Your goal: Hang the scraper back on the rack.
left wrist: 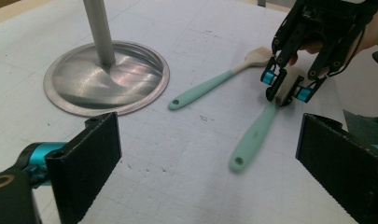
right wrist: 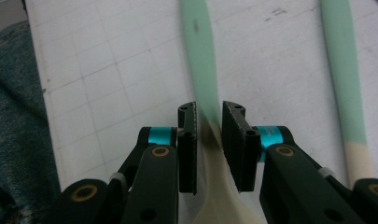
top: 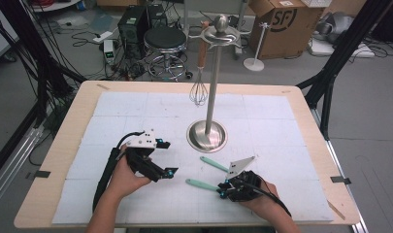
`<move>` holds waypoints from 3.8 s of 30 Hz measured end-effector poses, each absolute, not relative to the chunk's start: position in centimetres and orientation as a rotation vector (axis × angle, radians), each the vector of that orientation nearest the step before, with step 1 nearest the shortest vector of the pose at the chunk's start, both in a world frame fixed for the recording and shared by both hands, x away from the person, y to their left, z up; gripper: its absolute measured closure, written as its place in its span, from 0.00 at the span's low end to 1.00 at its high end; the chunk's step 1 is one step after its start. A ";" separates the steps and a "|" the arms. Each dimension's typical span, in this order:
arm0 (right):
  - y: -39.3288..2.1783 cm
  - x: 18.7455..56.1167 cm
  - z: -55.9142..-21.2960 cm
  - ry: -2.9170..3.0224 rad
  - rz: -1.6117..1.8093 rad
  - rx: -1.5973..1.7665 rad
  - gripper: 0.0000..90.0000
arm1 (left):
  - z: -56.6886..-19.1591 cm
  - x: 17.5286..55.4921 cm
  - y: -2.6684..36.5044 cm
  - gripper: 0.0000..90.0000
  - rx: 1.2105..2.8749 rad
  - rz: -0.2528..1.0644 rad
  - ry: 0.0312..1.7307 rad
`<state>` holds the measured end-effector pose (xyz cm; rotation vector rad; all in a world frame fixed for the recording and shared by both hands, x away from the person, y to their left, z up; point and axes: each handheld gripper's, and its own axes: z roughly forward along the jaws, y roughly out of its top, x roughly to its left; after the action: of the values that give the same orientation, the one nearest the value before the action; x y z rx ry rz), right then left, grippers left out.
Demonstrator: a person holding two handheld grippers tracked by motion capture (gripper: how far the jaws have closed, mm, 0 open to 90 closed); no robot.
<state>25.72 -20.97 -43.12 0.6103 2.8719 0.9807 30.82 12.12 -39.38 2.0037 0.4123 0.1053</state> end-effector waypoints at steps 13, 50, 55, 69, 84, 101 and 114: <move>-21.2 25.7 -42.5 2.909 0.905 0.596 0.73 | -39.4 30.9 12.1 0.08 2.005 0.109 0.420; -19.1 25.8 -42.0 2.935 0.672 0.525 0.90 | -39.5 30.9 12.1 0.08 2.014 0.112 0.424; -20.1 25.9 -41.7 2.895 0.787 0.557 0.91 | -39.5 31.0 12.2 0.08 2.004 0.109 0.427; -22.9 26.5 -38.2 2.667 1.376 0.539 0.90 | -39.4 31.0 12.4 0.08 1.999 0.112 0.432; -24.6 28.1 -36.3 2.499 1.610 0.553 0.90 | -39.5 31.0 12.4 0.08 1.996 0.112 0.434; -27.1 29.7 -33.2 2.312 1.777 0.525 0.90 | -39.5 31.0 12.4 0.08 1.995 0.108 0.431; -28.8 30.4 -30.2 2.227 1.836 0.481 0.90 | -39.5 31.0 12.5 0.08 1.992 0.107 0.434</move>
<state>30.37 -28.76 -30.18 0.4814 2.2267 1.8356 31.03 12.48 -39.45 1.9918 0.4342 0.1072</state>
